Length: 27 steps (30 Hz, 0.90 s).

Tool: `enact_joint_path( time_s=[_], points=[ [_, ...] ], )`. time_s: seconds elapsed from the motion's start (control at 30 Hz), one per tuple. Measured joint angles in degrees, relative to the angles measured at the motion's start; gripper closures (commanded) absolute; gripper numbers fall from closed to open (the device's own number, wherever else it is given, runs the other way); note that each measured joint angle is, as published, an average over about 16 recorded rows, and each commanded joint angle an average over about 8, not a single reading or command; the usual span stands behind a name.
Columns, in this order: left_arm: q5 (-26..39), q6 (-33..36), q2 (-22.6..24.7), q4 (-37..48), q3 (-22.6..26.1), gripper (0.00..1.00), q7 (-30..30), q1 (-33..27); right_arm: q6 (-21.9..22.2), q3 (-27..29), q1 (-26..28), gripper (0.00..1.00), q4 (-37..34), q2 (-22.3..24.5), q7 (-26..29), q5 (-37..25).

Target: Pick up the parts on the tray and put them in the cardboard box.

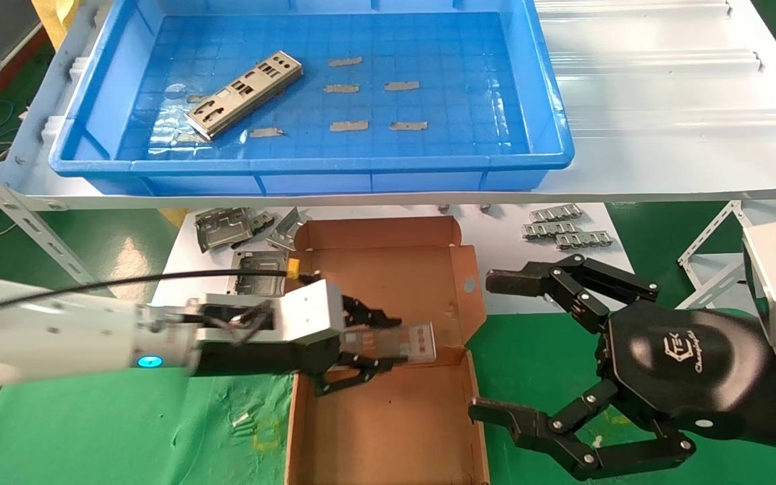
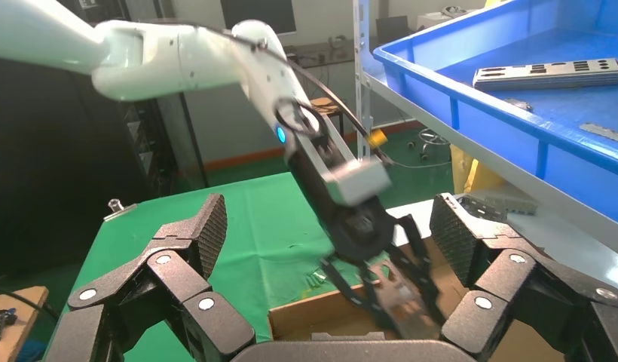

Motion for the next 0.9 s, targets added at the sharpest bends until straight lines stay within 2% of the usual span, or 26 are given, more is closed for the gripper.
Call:
enact_joint_path(
  time_s=[0.17, 0.37, 0.4, 0.63, 0.67, 0.9],
  points=[
    [2.88, -4.77, 2.1, -0.41, 1.36, 1.0, 0.52, 3.23, 0.0, 0.0, 0.0, 0.0, 0.0, 0.0, 0.0, 0.0],
    [4.23, -5.61, 3.57, 0.65, 2.55, 1.0, 0.67, 4.54, 0.0, 0.0, 0.0, 0.0, 0.0, 0.0, 0.0, 0.0],
    [4.35, -5.5, 3.73, 0.91, 2.71, 0.95, 0.7, 4.6, 0.0, 0.0, 0.0, 0.0, 0.0, 0.0, 0.0, 0.0],
    [4.67, -4.53, 4.71, 2.61, 3.48, 0.09, 1.08, 4.83, 0.0, 0.0, 0.0, 0.0, 0.0, 0.0, 0.0, 0.0],
    [4.66, -4.43, 4.84, 2.81, 3.54, 0.01, 1.18, 4.89, 0.0, 0.0, 0.0, 0.0, 0.0, 0.0, 0.0, 0.0],
    [4.09, -3.75, 5.55, 4.23, 3.58, 0.0, 1.25, 4.94, 0.0, 0.0, 0.0, 0.0, 0.0, 0.0, 0.0, 0.0]
  ],
)
